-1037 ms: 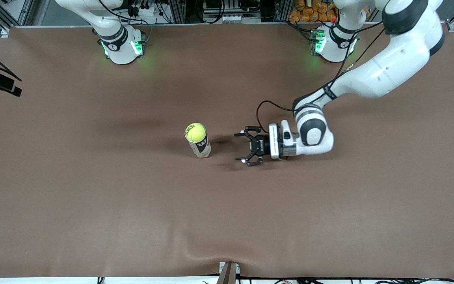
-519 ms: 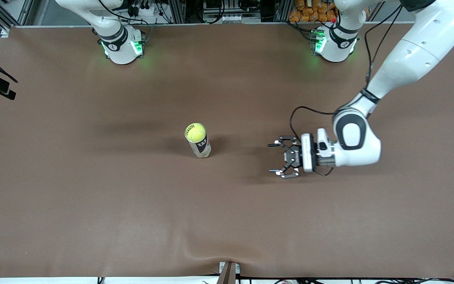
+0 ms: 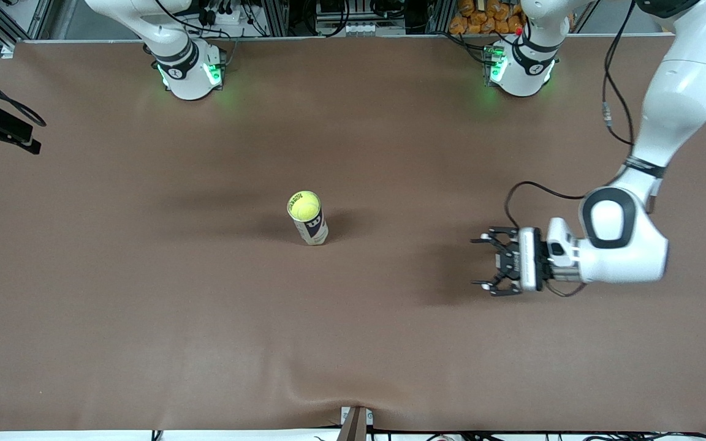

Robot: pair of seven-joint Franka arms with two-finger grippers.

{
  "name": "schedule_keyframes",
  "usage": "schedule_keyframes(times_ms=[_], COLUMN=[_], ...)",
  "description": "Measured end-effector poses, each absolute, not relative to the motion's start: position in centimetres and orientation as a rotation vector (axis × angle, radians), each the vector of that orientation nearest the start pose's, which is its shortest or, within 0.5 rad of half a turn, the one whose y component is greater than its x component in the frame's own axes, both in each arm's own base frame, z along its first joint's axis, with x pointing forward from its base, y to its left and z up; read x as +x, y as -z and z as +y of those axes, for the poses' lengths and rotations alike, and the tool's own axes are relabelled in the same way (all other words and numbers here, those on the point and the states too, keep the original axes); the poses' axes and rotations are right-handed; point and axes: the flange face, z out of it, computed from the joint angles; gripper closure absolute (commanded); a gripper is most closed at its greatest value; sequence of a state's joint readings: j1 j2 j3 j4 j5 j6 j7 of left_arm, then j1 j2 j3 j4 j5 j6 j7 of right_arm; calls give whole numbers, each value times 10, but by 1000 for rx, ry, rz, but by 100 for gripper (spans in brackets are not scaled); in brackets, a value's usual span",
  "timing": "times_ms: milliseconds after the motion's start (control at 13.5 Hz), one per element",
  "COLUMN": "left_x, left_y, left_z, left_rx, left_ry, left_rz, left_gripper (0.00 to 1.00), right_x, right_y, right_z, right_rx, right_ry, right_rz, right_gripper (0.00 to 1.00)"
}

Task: Insert tennis ball vertically with right arm

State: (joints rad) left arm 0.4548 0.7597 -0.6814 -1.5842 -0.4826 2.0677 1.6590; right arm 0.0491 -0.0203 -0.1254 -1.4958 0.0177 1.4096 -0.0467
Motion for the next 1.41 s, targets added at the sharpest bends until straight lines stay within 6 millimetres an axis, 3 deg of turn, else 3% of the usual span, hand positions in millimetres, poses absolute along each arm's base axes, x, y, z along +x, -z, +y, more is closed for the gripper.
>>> schedule_keyframes(times_ms=[148, 370, 519, 667, 1037, 1259, 1407], left_x=[693, 708, 712, 708, 683, 663, 651], left_y=[-280, -291, -312, -353, -454, -490, -510], left_z=[-71, -17, -3, -10, -59, -98, -112], left_rx=[1779, 1880, 1998, 2174, 2550, 2732, 2844], left_ry=[-509, -363, -257, -120, 50, 135, 181], left_rz=[-1635, -1653, -1630, -1560, -1232, -937, -716], left_gripper=[0, 0, 0, 0, 0, 0, 0], right_x=[526, 526, 528, 530, 530, 530, 530], right_y=[-665, -662, -656, -652, -652, -652, -651], right_z=[-39, -38, -37, -37, -38, -39, -40], right_rx=[-3115, -3114, -3112, -3112, -3113, -3112, -3112], right_ry=[-101, -126, -147, -154, -151, -151, -152], right_rz=[46, 42, 41, 41, 43, 46, 48], right_gripper=[0, 0, 0, 0, 0, 0, 0])
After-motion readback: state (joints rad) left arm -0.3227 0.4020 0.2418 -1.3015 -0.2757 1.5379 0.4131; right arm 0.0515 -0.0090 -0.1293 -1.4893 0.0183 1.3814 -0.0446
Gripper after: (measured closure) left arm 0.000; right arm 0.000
